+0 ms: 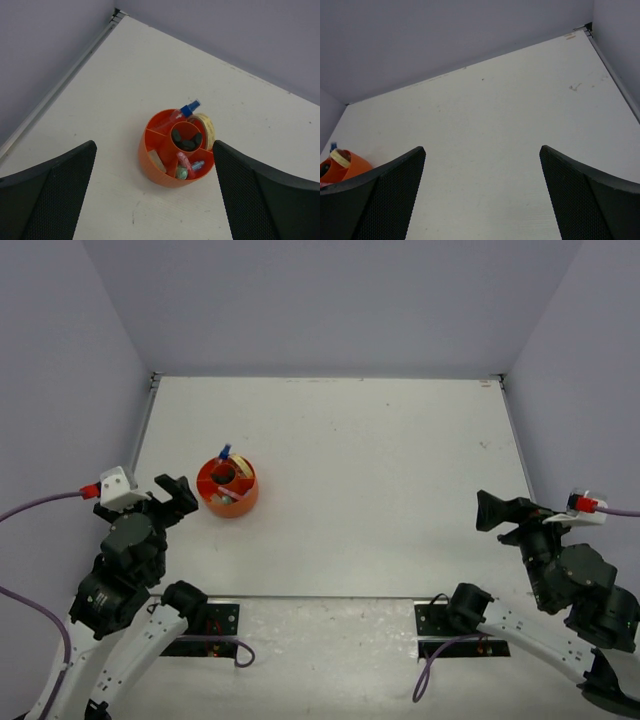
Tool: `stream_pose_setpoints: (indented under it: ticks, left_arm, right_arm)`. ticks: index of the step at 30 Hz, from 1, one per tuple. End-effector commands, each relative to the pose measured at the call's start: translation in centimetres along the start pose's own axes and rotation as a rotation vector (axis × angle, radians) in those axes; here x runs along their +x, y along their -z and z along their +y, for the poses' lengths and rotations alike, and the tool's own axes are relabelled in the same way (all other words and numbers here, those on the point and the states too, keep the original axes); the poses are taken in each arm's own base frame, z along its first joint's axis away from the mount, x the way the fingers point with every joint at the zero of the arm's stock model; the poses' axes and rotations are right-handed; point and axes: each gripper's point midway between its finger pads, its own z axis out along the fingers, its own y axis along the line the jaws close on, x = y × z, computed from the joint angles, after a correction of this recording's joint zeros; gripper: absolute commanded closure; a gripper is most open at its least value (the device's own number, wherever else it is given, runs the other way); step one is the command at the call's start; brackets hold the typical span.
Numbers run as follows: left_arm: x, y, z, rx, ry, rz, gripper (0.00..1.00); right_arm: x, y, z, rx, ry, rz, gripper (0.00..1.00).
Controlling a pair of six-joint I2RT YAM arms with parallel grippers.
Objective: Sort the stationery into containers
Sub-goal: Reset both arms
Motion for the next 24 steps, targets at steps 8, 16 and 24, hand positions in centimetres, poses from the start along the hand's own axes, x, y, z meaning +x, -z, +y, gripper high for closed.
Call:
stream_pose_setpoints:
  ticks: [8,16,24]
  left_arm:
    - [-1.6,1.2,-0.4,0.093,0.036,-0.071,0.0]
    - [-1.2,1.0,-0.6,0.092,0.027,-0.061,0.0]
    - [-1.0,0.8,-0.8,0.093,0.017,-0.051,0.0]
  right_arm:
    - [0.1,1.0,-1.4,-0.011,0.018,0.009,0.01]
    - [0.7,0.3,-0.2,-0.015,0.05,0.033,0.01]
    - [1.1,-0.5,0.5,-0.004,0.058,0.028,0.01]
